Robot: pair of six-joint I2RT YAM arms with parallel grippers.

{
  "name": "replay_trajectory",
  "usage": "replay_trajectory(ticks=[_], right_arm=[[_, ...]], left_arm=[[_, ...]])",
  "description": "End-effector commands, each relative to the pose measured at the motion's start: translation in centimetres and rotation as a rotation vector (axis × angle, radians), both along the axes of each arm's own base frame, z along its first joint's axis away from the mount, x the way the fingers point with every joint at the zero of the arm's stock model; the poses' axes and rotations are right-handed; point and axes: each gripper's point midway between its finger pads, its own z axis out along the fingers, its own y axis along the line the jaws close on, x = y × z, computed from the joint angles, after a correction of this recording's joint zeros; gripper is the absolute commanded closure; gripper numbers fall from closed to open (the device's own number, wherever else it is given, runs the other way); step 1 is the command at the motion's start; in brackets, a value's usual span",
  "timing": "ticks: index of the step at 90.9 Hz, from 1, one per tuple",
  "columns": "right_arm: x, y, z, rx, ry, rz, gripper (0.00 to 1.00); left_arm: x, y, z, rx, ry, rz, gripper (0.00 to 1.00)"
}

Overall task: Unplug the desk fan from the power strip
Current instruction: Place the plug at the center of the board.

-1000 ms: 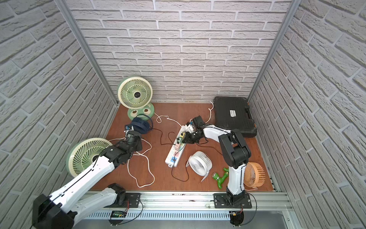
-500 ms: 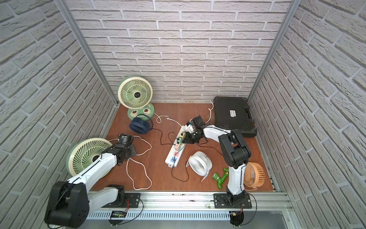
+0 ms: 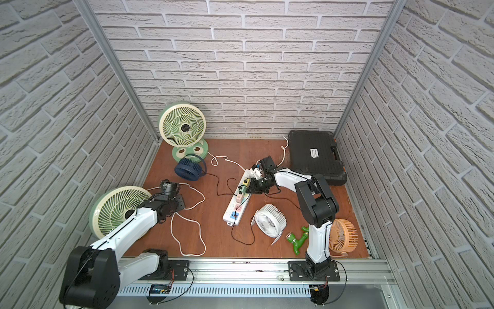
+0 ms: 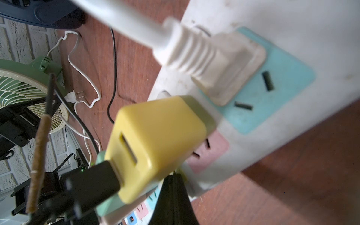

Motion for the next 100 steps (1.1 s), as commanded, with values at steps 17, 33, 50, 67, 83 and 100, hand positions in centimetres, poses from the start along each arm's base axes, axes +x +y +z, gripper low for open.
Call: replay_trajectory(ticks=[17,33,50,67,83,100], right_arm=[[0.4,-0.3,0.0,-0.039,-0.03,-0.017,0.96],[0.5,-0.4,0.0,-0.041,-0.031,-0.019,0.96],[0.4,-0.4,0.0,-0.043,-0.033,-0.019,0.96],[0.4,-0.4,0.1,-0.039,-0.034,-0.018,0.96],[0.3,-0.4,0.2,-0.038,-0.035,-0.015,0.95],[0.3,-0.4,0.2,-0.039,-0.039,-0.012,0.95]], left_arm=[[0.8,-0.7,2.9,0.002,-0.084,-0.045,0.47],[2.5,-4.8,6.6,0.029,-0.151,-0.188,0.47],[4.0,-10.9,9.2,0.007,-0.2,-0.366,0.49],[5.2,-18.7,10.5,-0.042,-0.238,-0.576,0.49],[5.9,-23.9,10.2,0.005,-0.218,-0.71,0.47],[6.3,-27.4,8.3,0.059,-0.178,-0.771,0.45]])
